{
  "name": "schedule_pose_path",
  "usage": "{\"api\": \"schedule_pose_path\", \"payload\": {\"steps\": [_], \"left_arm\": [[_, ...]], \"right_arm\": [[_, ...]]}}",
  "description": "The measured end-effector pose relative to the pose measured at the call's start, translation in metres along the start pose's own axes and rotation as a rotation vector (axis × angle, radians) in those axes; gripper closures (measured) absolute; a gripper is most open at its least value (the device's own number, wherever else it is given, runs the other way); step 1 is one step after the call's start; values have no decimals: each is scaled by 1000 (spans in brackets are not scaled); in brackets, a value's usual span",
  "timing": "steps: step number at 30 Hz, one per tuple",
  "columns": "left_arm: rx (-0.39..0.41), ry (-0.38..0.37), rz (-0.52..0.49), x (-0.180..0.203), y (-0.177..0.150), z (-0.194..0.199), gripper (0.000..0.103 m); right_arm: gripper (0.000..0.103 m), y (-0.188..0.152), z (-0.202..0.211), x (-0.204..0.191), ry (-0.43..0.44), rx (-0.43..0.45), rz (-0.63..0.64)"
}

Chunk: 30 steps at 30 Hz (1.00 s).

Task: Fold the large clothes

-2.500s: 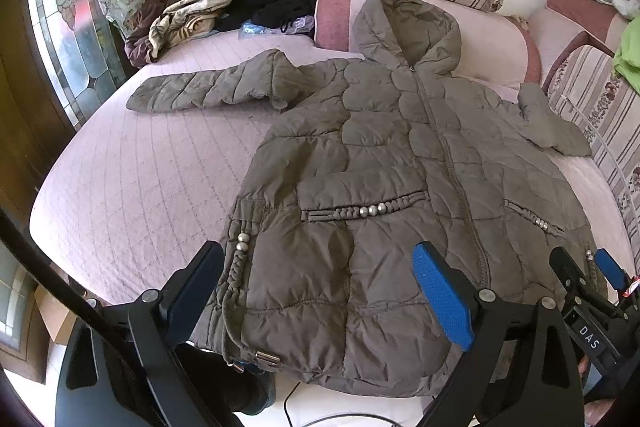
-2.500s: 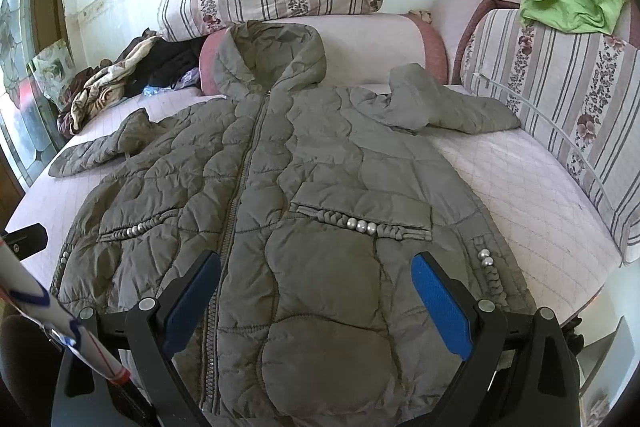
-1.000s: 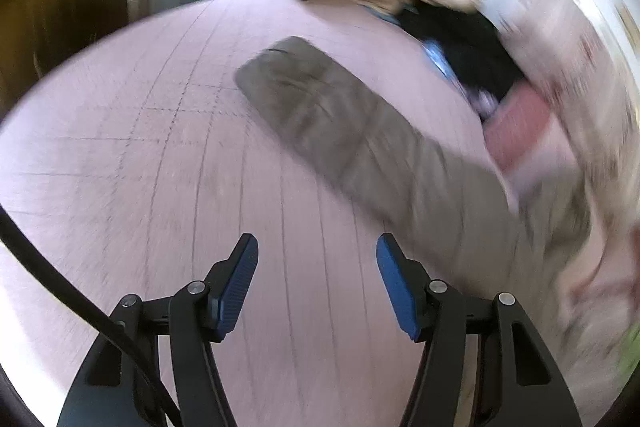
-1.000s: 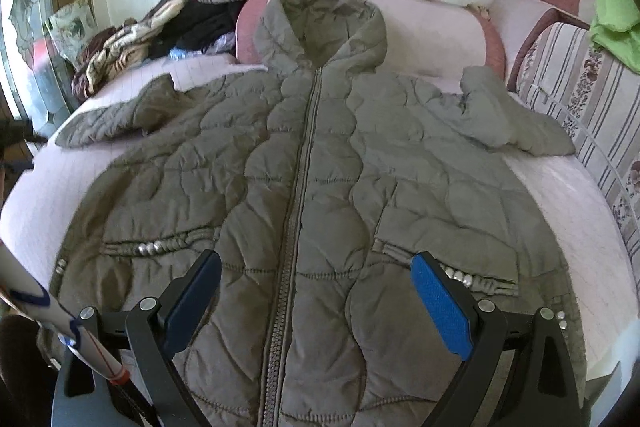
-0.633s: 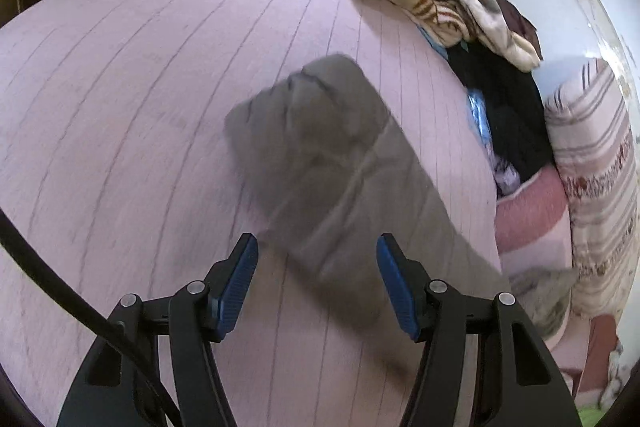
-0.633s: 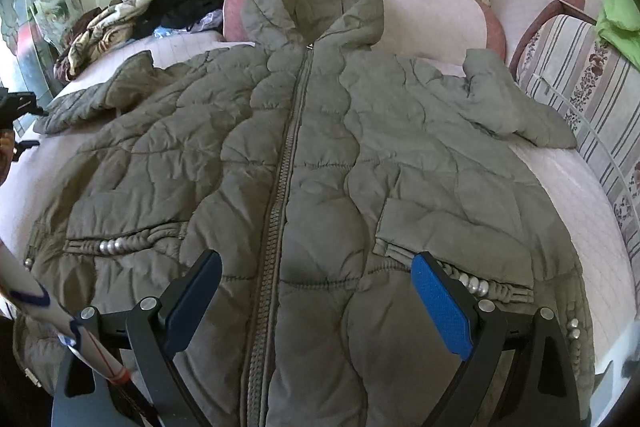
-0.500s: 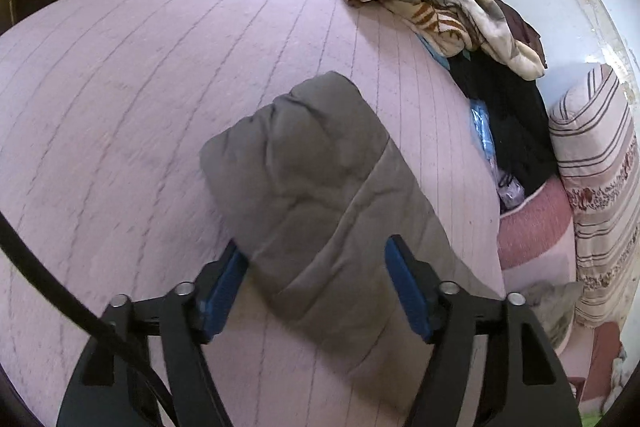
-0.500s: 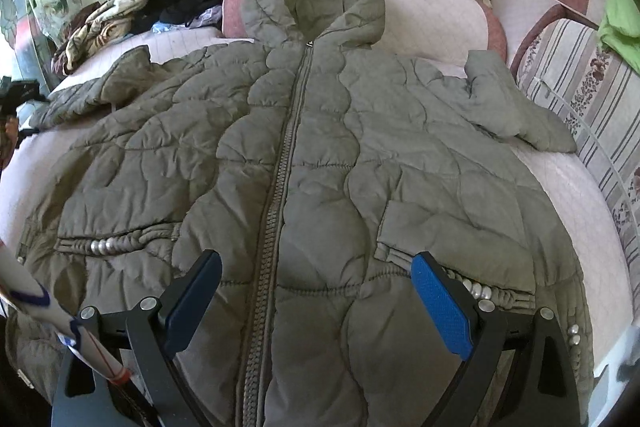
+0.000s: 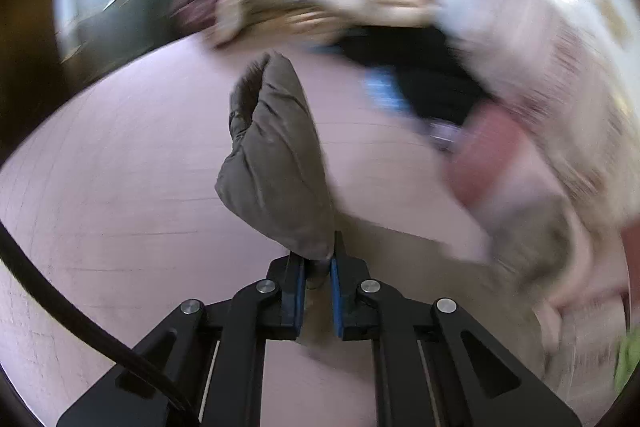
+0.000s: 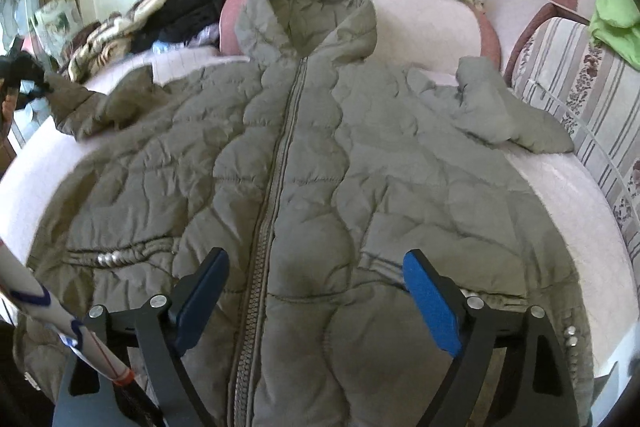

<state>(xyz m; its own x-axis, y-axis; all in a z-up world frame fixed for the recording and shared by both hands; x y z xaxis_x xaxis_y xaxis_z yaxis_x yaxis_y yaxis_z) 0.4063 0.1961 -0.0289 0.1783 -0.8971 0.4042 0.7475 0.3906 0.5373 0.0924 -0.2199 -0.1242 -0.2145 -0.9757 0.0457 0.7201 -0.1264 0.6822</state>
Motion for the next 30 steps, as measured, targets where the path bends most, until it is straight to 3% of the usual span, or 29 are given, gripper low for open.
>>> {"api": "schedule_pose_path", "payload": {"steps": [3,7,11,13,16,19,21,23,27,30], "left_arm": [[-10,-107,-151,84,-28,23,93],[-61,-231,-310,185,-91,30,93],[-154,-306,-388,249,-159,11,93],[-199,-283,-425,268,-194,-5,92],[-242,-218,-467,274,-232,-18,85],[-280,-241,-481,263,-260,-4,64],[-249,-255,-479,247,-271,20,44],[-196,-224,-501,227,-281,45,36],[-72,-80,-543,180,-294,82,33],[-27,-14,-518,148,-303,93,31]], "right_arm": [[11,2,13,9,5,23,-28],[11,-1,26,28,-6,39,-69],[11,-7,35,54,-25,38,-128],[11,-10,39,68,-39,37,-153],[11,-12,43,87,-55,31,-186],[11,-8,43,102,-49,20,-215],[11,-2,40,107,-37,11,-227],[11,6,36,110,-5,2,-245],[10,32,12,109,86,-30,-302],[9,53,-25,101,157,-73,-345]]}}
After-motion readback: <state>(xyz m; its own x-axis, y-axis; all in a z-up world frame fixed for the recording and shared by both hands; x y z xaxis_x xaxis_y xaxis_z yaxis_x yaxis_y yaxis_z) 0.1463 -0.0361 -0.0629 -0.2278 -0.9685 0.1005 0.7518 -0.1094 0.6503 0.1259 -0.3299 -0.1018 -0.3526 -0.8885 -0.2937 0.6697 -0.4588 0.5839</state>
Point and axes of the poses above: each gripper's, at about its wrist camera, not at the fingertips, and z roughly against the way its jaws point, x to its right, y to its top, the point moved 6 cm from there along -z, roughly the way its jaws point, and after that the axes turned 1 degree about -y, right-handed, at the moved point
